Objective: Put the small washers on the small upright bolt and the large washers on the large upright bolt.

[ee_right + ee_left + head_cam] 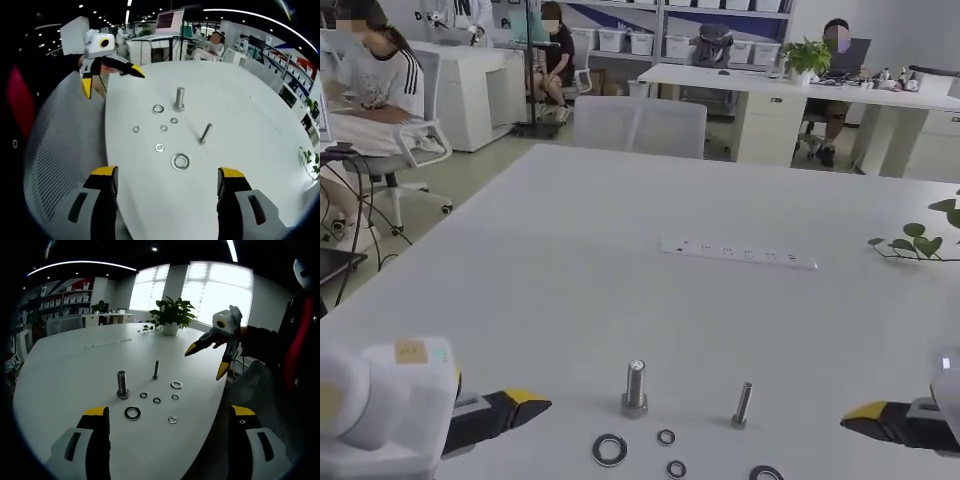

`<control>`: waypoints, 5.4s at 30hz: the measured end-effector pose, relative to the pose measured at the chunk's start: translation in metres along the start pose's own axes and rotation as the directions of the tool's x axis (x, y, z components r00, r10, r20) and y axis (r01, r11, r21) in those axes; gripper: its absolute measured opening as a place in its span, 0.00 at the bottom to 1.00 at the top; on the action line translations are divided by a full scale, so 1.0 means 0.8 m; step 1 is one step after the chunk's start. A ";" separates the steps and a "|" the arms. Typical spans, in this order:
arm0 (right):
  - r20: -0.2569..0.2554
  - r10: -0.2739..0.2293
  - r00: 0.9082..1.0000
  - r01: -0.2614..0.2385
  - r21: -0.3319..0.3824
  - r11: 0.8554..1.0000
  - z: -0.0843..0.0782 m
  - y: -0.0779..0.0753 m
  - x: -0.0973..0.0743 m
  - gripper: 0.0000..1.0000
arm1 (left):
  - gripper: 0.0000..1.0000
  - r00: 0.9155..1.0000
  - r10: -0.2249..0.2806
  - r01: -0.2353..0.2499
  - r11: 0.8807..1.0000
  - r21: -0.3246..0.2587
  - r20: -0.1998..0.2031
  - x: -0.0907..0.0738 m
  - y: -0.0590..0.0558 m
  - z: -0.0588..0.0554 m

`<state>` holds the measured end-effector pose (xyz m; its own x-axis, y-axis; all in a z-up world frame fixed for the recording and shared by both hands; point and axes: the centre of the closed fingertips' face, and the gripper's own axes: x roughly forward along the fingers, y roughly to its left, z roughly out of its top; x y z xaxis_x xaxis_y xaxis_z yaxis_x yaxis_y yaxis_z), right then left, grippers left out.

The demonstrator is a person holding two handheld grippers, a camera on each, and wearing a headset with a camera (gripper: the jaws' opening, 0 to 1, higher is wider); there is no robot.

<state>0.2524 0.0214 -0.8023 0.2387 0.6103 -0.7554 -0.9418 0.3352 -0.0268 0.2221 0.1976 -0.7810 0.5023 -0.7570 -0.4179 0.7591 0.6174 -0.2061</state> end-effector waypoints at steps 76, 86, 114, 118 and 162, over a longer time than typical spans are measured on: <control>-0.475 0.059 0.878 -0.196 -0.243 0.950 -0.030 -0.033 0.098 0.34 | 0.97 0.999 0.037 -0.036 0.999 -0.006 0.024 -0.006 0.006 0.005; -0.485 0.077 0.871 -0.203 -0.213 0.956 -0.030 -0.033 0.099 0.31 | 0.96 0.999 0.041 -0.040 0.999 -0.011 0.033 -0.008 0.006 0.007; -0.526 0.073 0.847 -0.207 -0.199 0.958 -0.034 -0.029 0.100 0.24 | 0.95 0.997 0.052 -0.052 0.999 -0.011 0.049 -0.013 0.004 0.009; -0.536 0.071 0.841 -0.210 -0.204 0.956 -0.033 -0.030 0.100 0.23 | 0.95 0.997 0.053 -0.052 0.999 -0.010 0.051 -0.013 0.004 0.010; -0.473 0.019 0.881 -0.211 -0.356 0.911 0.087 -0.021 0.040 0.23 | 0.94 0.996 0.048 -0.049 0.999 0.006 0.072 -0.014 0.002 0.019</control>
<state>0.2922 0.0851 -0.7804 0.0803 0.2042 -0.9756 -0.9921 -0.0786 -0.0981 0.2238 0.2038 -0.7632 0.5669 -0.7399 -0.3622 0.7362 0.6523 -0.1804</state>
